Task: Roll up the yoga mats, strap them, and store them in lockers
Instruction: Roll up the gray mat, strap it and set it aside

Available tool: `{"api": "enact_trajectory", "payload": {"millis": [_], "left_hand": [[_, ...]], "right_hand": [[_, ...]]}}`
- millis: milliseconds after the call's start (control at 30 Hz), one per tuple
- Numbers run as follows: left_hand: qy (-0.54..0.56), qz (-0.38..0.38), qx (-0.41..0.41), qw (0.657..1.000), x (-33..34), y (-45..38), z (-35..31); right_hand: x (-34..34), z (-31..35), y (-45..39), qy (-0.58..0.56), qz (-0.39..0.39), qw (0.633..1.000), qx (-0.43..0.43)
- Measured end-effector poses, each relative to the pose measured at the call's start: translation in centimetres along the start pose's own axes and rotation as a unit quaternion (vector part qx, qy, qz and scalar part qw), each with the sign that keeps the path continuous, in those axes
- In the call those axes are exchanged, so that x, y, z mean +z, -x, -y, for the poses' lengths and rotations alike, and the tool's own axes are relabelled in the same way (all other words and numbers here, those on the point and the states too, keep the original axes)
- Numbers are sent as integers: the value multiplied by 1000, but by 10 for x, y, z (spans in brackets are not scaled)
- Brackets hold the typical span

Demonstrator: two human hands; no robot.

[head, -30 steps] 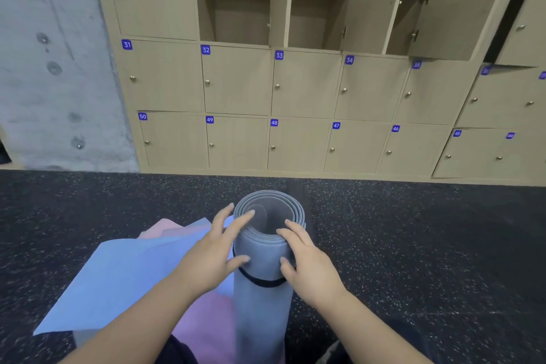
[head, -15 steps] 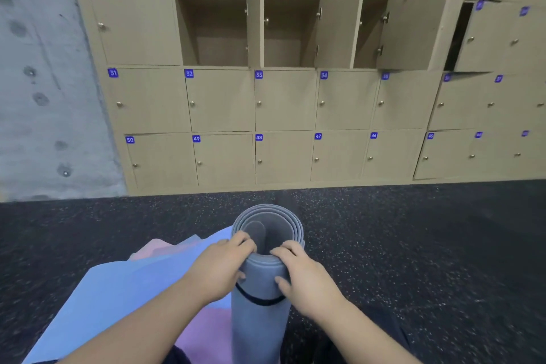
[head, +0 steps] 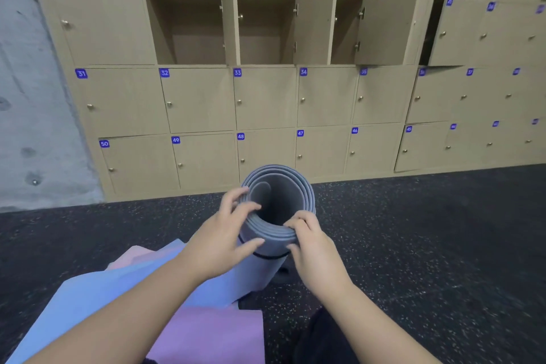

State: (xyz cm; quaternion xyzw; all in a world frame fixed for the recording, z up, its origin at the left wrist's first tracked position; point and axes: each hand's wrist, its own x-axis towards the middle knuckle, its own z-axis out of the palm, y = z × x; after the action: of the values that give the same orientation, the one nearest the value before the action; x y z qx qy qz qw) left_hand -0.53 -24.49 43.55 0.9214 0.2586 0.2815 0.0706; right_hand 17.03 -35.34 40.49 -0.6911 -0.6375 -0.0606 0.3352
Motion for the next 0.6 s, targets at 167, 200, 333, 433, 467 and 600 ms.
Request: {"api": "enact_trajectory", "payload": {"millis": [167, 200, 333, 433, 467, 600], "left_hand": [[163, 38, -153, 974, 7, -49, -13], [186, 35, -181, 965, 13, -58, -14], [184, -17, -207, 961, 41, -85, -19], [158, -46, -194, 967, 61, -91, -23], [152, -56, -182, 970, 66, -92, -23], [138, -67, -124, 980, 79, -106, -20]], "right_hand": [[6, -29, -6, 32, -80, 996, -33], [9, -32, -8, 37, -85, 995, -37], [18, -47, -13, 34, -83, 996, -15], [15, -55, -13, -35, -51, 998, 24], [13, -58, -14, -65, -39, 996, 53], [6, -64, -19, -119, -109, 976, 146]]}}
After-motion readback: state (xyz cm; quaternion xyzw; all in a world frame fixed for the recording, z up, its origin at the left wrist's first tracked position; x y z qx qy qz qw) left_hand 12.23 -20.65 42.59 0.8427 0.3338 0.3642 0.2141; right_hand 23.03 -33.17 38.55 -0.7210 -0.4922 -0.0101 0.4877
